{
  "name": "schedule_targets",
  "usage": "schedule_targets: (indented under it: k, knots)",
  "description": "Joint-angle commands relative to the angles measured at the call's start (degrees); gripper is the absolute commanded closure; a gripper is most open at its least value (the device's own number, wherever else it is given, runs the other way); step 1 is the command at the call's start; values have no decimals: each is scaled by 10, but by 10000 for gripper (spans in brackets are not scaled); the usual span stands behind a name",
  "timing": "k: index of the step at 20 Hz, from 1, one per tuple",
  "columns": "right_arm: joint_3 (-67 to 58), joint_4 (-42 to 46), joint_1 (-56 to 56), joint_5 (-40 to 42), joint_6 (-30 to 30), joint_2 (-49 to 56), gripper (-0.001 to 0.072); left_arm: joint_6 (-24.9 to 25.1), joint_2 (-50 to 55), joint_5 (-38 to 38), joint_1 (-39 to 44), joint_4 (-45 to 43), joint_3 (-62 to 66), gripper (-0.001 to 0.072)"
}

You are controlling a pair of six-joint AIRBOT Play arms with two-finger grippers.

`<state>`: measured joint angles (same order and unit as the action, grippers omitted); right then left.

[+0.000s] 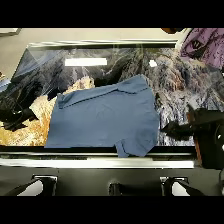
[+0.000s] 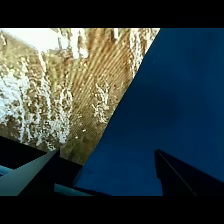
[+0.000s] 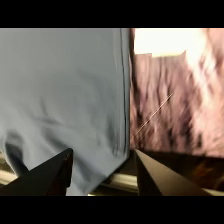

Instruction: Fold the clothes and pants, and hang the long-sleeved shirts on hangers.

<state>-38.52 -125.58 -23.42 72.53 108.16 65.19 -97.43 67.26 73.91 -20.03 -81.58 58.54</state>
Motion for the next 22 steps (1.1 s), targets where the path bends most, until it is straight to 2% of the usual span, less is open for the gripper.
schedule_targets:
  k: [1, 6, 10, 11, 12, 15, 17, 20, 22]
  knots:
    - [104, -40, -6, -36, 43, -18, 258, 1, -12, 1, -2, -1, -25, 33]
    - [132, -75, -6, -66, 87, 14, 265, 1, -12, 2, -2, 0, -25, 33]
    - [132, -113, -6, -99, 123, 59, 317, -12, -12, 35, -3, 1, -22, 34]
    - [132, -116, -6, -98, 128, 70, 365, -8, -13, 37, -7, 3, -24, 34]
    - [132, -116, -6, -96, 133, 80, 380, 22, -15, 34, -17, 22, -31, 34]
    - [131, -118, -6, -94, 152, 86, 681, 144, -17, 32, -108, 147, -78, 34]
    - [131, -119, -6, -95, 153, 86, 680, 199, -17, 32, -179, 206, -118, 34]
    - [131, -120, -6, -90, 153, 86, 681, 226, -15, 18, -242, 219, -165, 34]
    - [131, -120, -6, -80, 153, 86, 681, 241, -12, 4, -251, 219, -188, 34]
